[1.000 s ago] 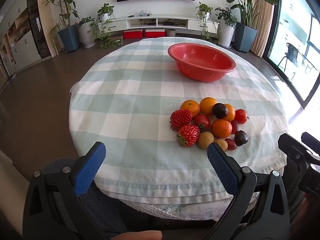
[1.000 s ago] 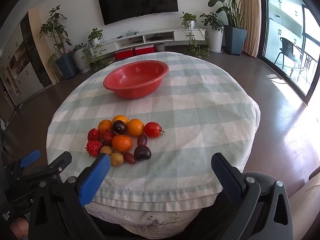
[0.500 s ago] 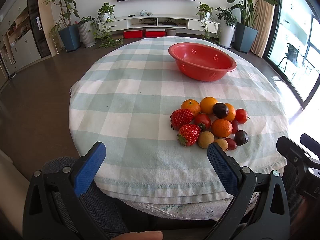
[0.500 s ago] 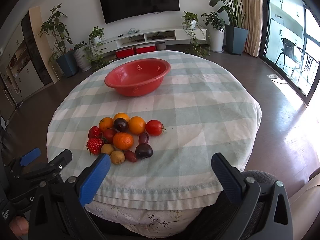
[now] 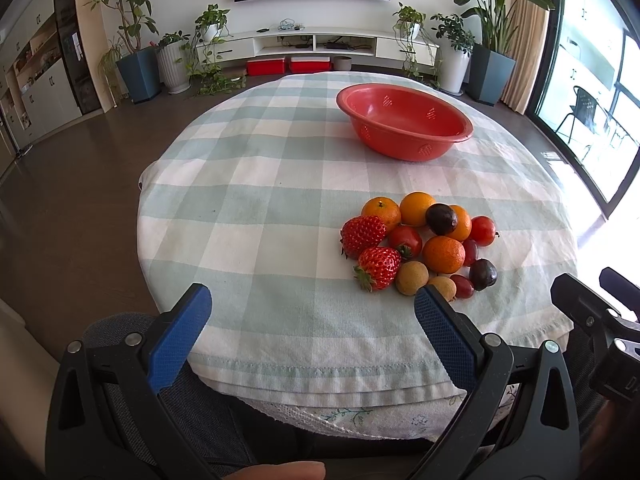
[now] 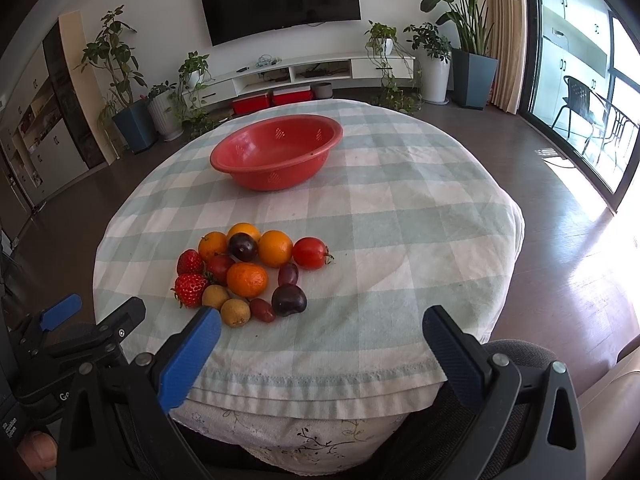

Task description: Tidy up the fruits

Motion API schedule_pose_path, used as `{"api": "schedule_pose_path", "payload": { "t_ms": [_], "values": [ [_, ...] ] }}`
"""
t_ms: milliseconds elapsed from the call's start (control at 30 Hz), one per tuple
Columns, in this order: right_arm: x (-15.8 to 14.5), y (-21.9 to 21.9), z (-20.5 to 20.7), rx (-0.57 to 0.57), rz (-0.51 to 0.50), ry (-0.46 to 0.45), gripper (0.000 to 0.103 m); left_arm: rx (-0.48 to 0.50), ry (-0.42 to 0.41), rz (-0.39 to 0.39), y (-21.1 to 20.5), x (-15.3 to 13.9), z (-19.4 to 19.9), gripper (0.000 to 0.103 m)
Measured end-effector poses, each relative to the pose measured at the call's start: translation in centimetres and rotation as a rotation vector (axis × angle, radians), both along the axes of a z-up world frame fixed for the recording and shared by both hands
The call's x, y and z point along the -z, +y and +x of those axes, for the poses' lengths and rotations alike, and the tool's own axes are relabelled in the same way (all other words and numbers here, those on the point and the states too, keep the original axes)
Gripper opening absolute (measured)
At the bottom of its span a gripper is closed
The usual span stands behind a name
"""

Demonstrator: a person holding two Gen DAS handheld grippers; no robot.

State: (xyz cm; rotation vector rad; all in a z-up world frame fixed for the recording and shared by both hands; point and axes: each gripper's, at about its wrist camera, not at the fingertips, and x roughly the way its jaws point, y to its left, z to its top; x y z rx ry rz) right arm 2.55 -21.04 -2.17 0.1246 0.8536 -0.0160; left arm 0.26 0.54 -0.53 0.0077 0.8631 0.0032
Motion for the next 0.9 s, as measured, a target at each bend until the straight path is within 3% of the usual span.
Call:
{"api": "schedule_pose_path", "payload": {
  "t_ms": [900],
  "values": [
    [-0.10,0.10,0.08,-0.001,-0.002,0.004,0.103,-0.001,0.003,0.000,0.02,0.04,0.06,0.103]
  ]
}}
